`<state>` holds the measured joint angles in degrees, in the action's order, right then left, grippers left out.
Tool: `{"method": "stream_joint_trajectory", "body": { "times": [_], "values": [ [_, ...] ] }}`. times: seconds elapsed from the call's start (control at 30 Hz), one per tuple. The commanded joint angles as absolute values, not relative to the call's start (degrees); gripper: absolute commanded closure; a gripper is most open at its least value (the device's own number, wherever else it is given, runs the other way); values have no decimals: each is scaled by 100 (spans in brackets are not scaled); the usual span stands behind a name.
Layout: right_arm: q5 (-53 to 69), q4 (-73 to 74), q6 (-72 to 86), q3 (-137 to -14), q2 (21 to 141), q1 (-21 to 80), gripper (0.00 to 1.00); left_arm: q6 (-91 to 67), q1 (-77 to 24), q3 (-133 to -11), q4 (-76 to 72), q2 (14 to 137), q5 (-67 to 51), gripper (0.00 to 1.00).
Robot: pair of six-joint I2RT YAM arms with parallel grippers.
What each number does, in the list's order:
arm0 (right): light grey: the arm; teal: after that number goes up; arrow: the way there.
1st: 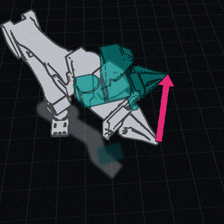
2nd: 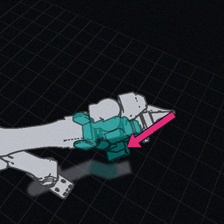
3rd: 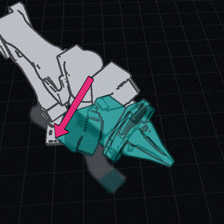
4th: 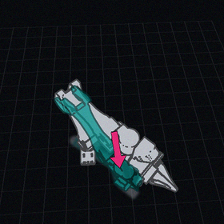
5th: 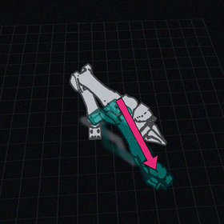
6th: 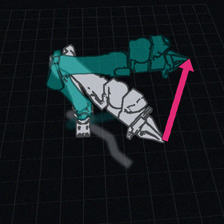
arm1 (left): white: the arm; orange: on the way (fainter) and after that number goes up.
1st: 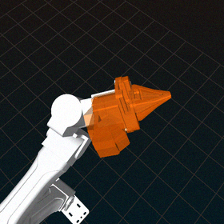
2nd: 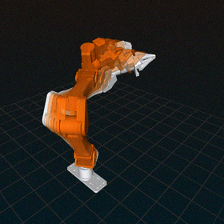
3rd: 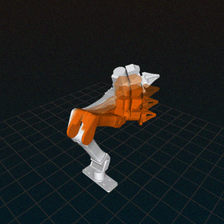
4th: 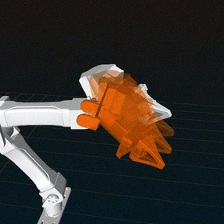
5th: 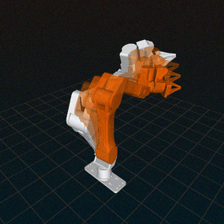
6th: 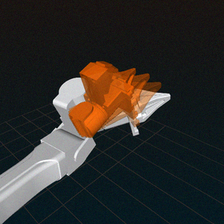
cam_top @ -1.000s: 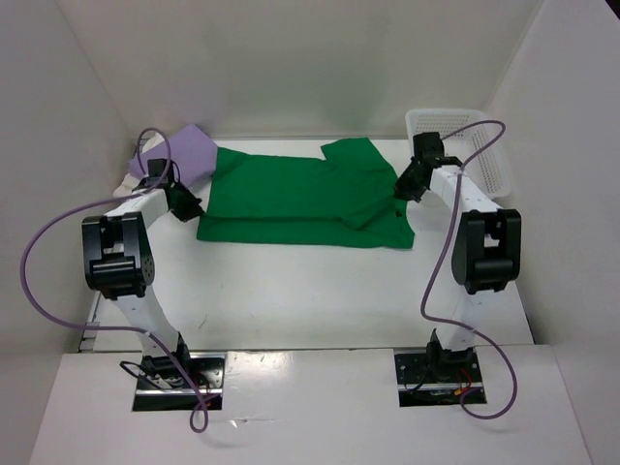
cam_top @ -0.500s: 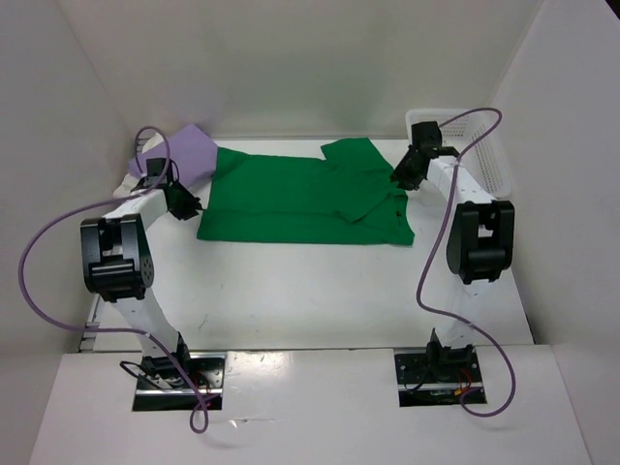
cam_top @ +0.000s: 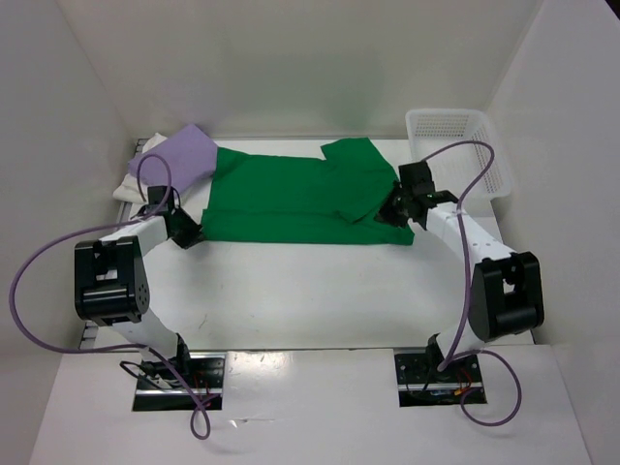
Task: Fold and stack the t-shirts
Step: Fold the flattened tshirt in 1/3 of the way
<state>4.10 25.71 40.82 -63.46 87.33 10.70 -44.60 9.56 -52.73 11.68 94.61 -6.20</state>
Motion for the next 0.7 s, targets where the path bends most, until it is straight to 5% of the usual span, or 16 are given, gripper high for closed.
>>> {"method": "stream_joint_trajectory", "body": {
  "times": [0.0,0.13,0.23,0.47,0.67],
  "values": [
    [457,2250,4219,-5934,8377,1160,99,-4605,976,-5212,738,9369,-914,100],
    [247,2197,4219,-5626,8139,1160,91,-4605,976,-5212,669,9264,-844,100],
    [246,2197,4219,-5502,8139,1160,83,-4745,976,-5089,616,9193,-694,88],
    [-105,2197,4333,-5335,8244,1160,62,-4799,976,-5273,790,9632,-572,78],
    [-281,2197,4499,-5071,8297,722,57,-4799,976,-5326,1020,9694,-510,70]
  ]
}}
